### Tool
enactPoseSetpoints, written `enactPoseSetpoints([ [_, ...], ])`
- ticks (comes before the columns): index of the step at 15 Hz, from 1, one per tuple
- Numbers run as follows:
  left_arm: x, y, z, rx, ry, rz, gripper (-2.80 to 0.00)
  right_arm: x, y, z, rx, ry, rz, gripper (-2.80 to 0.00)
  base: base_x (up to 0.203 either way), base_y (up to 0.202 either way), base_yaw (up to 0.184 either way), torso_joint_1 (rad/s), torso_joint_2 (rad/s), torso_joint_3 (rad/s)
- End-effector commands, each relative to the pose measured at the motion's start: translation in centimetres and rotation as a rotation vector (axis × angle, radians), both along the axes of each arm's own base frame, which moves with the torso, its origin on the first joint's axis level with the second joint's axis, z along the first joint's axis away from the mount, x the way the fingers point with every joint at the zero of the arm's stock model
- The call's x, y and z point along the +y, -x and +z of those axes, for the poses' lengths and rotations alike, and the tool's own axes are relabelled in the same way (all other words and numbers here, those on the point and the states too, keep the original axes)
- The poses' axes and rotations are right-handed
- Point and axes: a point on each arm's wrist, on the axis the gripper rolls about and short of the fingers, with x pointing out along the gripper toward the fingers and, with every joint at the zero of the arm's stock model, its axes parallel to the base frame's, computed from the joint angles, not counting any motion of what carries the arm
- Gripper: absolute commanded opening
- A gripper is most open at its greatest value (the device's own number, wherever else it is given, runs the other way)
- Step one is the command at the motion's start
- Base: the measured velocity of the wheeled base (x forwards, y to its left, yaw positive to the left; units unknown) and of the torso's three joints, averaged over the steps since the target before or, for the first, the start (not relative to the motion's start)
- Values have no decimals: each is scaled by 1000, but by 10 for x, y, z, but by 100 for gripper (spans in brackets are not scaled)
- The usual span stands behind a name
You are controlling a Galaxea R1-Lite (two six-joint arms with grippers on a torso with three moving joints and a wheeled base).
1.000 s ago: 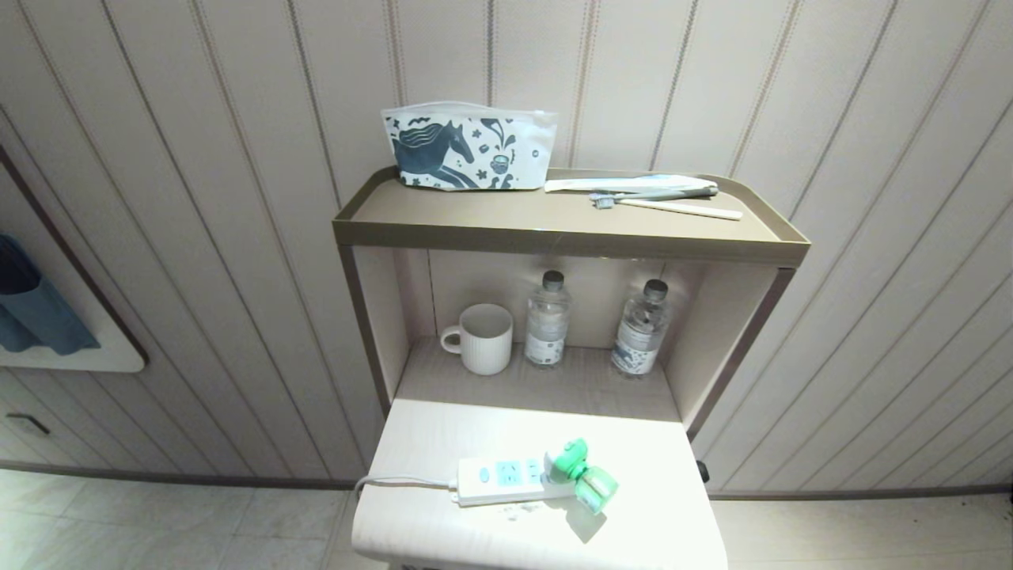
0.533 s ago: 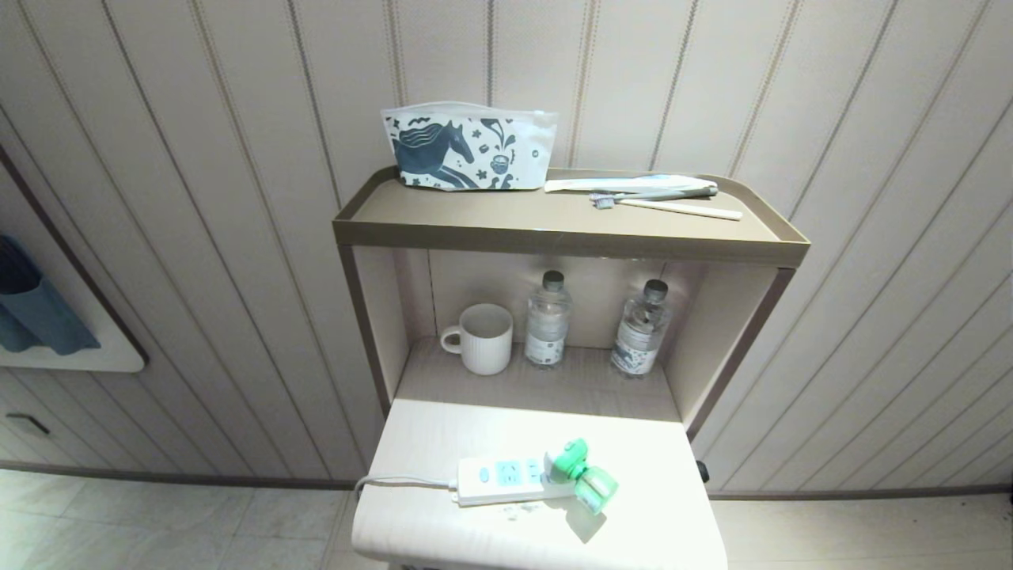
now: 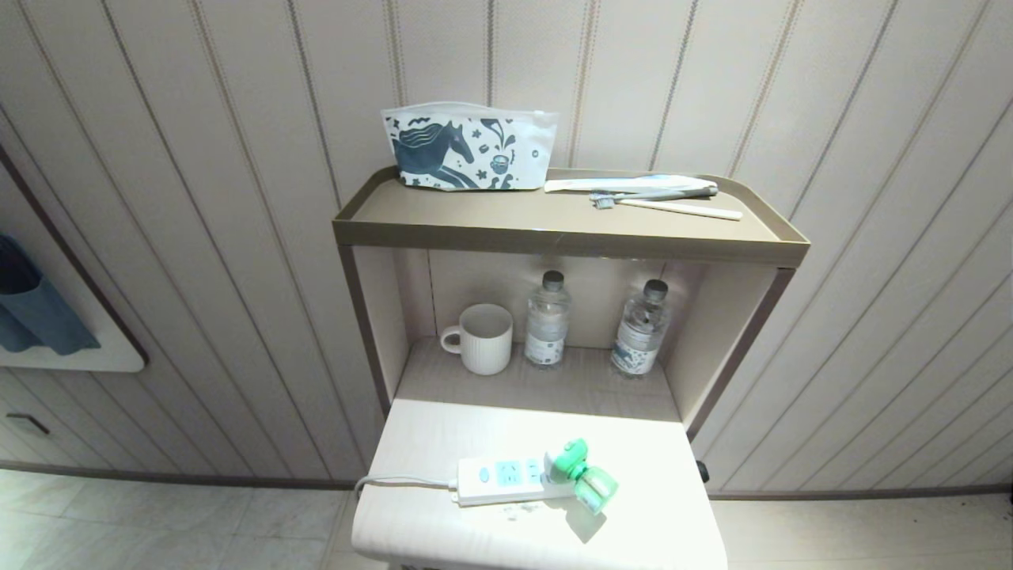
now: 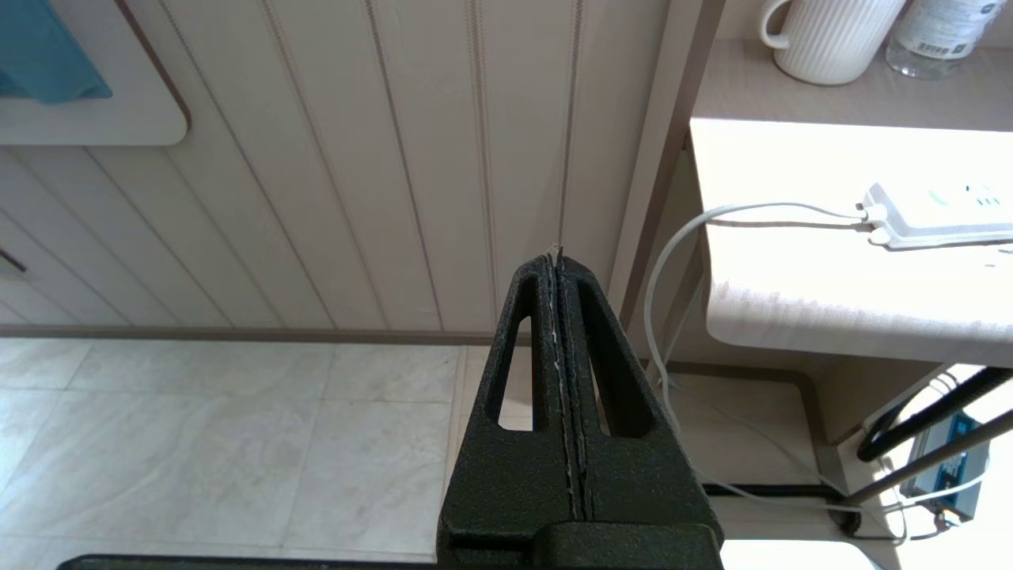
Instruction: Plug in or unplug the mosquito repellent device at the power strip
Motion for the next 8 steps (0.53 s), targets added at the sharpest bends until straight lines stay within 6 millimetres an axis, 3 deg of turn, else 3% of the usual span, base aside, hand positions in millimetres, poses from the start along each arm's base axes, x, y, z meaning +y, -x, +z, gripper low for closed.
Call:
enactPoseSetpoints([
  [1,0,0,0,2,0,0,-280,0,0,0,0,-1,0,-280,0,0,0,0,0,0],
  [8,0,0,0,2,0,0,-280,0,0,0,-1,-7,0,-280,0,0,0,0,0,0],
])
